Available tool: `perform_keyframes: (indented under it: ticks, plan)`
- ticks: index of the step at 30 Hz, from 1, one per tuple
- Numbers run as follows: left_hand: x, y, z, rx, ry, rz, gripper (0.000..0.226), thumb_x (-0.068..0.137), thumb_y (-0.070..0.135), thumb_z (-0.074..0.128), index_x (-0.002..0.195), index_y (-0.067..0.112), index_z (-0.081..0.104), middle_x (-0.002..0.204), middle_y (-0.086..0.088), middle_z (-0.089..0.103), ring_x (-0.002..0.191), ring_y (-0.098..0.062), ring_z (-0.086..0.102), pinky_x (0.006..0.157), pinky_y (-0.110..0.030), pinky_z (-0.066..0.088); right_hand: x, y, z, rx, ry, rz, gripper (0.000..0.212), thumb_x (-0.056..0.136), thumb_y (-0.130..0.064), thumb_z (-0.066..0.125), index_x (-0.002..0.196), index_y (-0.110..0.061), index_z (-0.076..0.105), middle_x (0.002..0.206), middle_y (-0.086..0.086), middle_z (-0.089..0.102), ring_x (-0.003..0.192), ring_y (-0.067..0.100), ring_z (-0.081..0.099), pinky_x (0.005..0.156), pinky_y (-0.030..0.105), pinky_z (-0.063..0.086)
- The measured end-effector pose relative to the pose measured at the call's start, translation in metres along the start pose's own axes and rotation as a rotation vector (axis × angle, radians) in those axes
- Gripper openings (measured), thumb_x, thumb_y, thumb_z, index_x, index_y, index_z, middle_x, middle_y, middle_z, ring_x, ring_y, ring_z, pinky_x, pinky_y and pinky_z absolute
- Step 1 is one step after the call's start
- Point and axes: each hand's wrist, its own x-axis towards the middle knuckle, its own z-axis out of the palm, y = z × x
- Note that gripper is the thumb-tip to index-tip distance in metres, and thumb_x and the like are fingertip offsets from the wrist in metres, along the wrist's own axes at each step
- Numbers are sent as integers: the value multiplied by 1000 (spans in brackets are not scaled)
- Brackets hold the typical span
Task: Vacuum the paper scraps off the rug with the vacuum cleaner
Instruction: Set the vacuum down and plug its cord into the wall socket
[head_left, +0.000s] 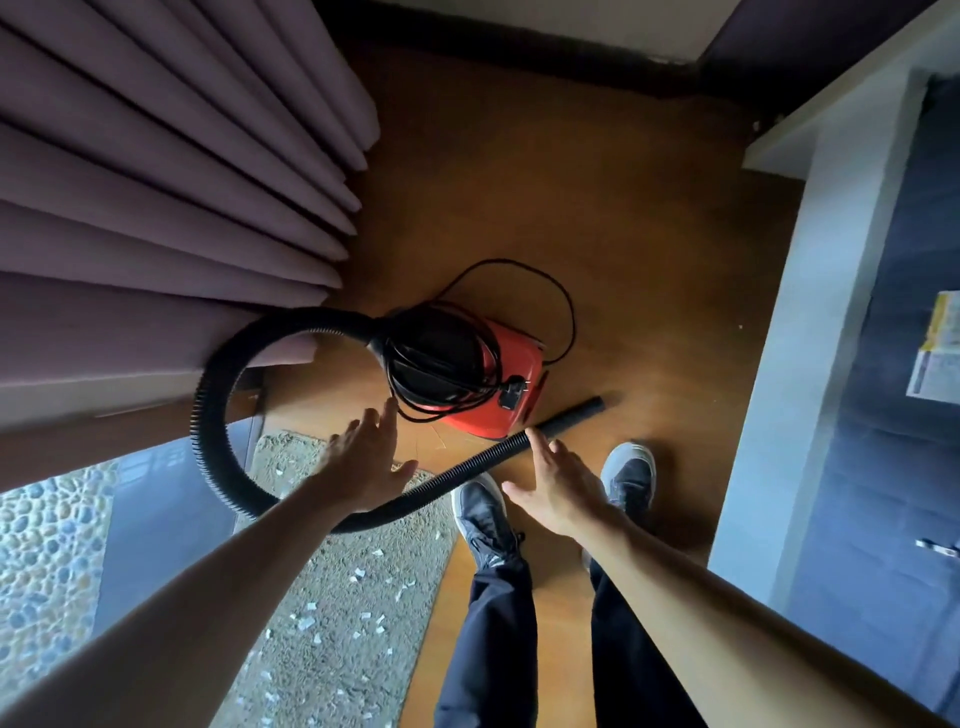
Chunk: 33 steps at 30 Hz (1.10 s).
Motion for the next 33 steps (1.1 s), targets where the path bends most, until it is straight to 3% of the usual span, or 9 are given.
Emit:
perform_keyframes:
  ticks: [3,6,9,12,14,22,27,31,33]
  plan:
    - [18,-6,4,-30,54,24,96,95,44,58,157,8,-6,123,-18,51,108,-29,57,78,-36,46,18,-4,12,156,-26,42,80,91,-53,55,152,-18,18,142,17,45,127,32,48,100,40,45]
    - [38,-11,5,-60,122,55,96,91,37,65,159,15,0,112,-20,53,99,-32,58,70,-38,45,35,-10,21,390,-10,89,72,92,-46,57,148,-11,27,138,17,52,124,29,52,98,33,45]
    - [56,-11,4,-58,173,77,95,88,32,69,159,22,6,117,-22,50,104,-36,56,75,-44,48,49,-18,25,695,42,201,62,94,-38,59,144,-11,35,130,11,58,116,27,57,98,36,49]
    - [75,-10,2,-10,174,57,92,89,28,67,159,22,8,138,-29,39,119,-41,50,88,-50,49,63,-29,20,1105,25,374,50,96,-26,57,143,-15,41,99,0,58,87,17,60,72,32,60]
    - [85,-9,2,33,159,23,90,89,27,65,158,20,8,147,-32,29,126,-45,45,93,-53,48,76,-34,18,1331,11,474,50,97,-23,57,144,-20,42,97,4,59,76,13,57,61,24,58]
    - [103,-9,-4,71,181,-26,73,89,21,62,150,13,22,137,-23,40,125,-43,43,93,-51,48,112,-46,4,1905,31,661,31,90,-29,67,115,-12,62,89,2,56,78,12,53,61,24,48]
    - [109,-21,-7,103,289,45,66,83,17,64,143,9,37,128,-20,59,115,-39,58,96,-50,49,131,-55,-12,2038,155,728,31,86,-21,72,114,-12,64,86,0,57,67,9,52,64,24,49]
    - [104,-26,-11,228,344,81,63,82,17,62,140,11,42,117,-18,64,105,-40,61,84,-46,51,122,-63,-37,2093,242,576,10,95,-16,62,102,-10,64,89,6,65,76,16,65,75,31,57]
    - [99,-27,-15,243,367,70,62,83,19,62,142,13,44,113,-19,64,103,-40,62,82,-44,51,113,-71,-57,2039,268,464,13,97,-18,59,90,-8,61,87,8,64,77,19,67,80,39,58]
